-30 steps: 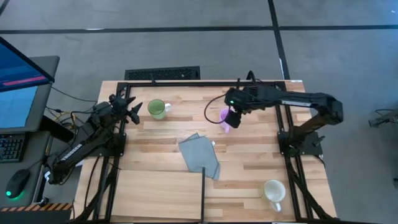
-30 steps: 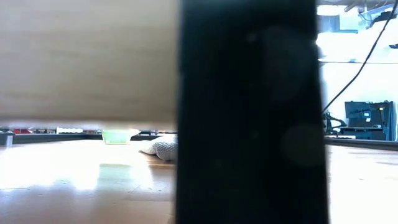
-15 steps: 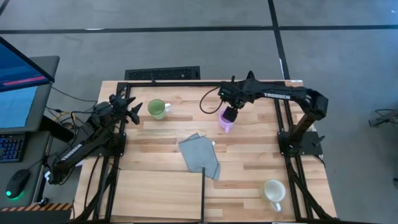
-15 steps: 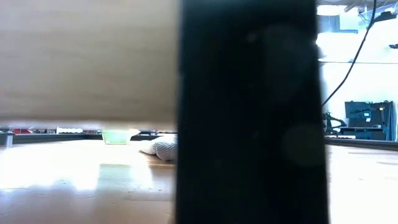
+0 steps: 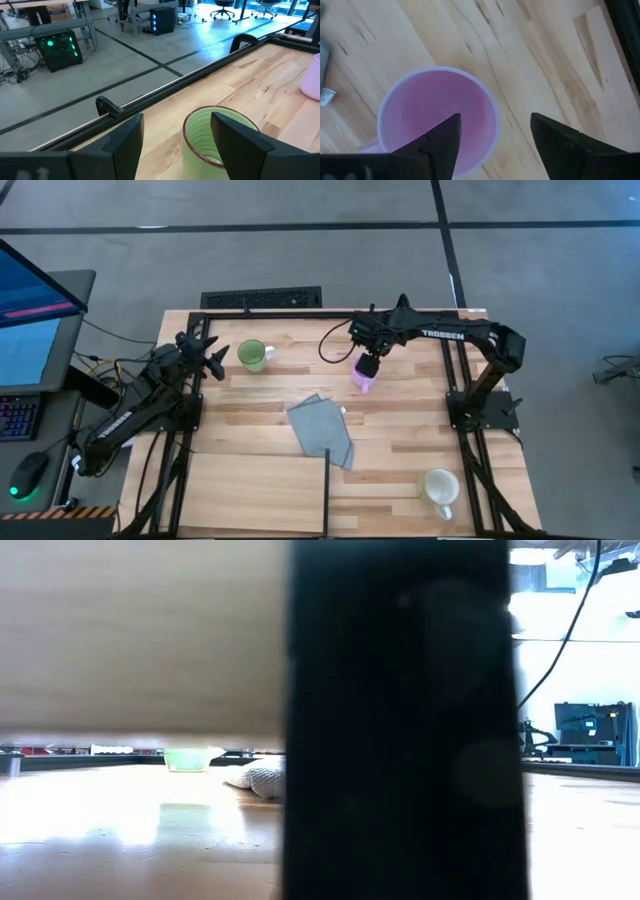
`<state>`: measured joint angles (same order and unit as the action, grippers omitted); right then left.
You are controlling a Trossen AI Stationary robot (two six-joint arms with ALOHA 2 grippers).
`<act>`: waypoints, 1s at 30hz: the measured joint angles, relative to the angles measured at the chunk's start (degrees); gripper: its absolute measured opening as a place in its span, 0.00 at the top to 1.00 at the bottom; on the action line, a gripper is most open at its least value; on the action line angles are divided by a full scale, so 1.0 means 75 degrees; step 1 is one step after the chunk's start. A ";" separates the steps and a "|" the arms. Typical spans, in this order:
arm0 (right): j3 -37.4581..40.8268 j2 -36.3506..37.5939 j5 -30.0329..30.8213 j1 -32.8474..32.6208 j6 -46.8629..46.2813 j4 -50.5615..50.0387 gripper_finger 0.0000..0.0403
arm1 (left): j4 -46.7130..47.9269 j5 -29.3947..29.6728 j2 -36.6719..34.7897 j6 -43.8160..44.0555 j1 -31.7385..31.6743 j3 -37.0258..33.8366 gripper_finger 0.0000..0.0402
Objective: Stack small to large cups/mugs on shelf
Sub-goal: Put the pink mug on the shelf
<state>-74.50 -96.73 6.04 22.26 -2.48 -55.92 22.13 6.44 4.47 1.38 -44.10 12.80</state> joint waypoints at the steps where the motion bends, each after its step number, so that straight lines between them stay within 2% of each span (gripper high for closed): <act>1: 0.0000 0.0000 0.0000 0.0000 0.0000 0.0000 0.35 | -0.0001 0.0001 0.0000 -0.0002 -0.0002 0.0000 0.45; 30: 0.0000 -0.0015 0.0000 -0.0021 -0.0213 0.0157 0.35 | -0.0006 0.0000 0.0000 -0.0008 -0.0002 0.0000 0.45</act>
<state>-74.50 -96.84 6.04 22.10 -4.08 -54.74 22.09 6.44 4.47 1.32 -44.12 12.80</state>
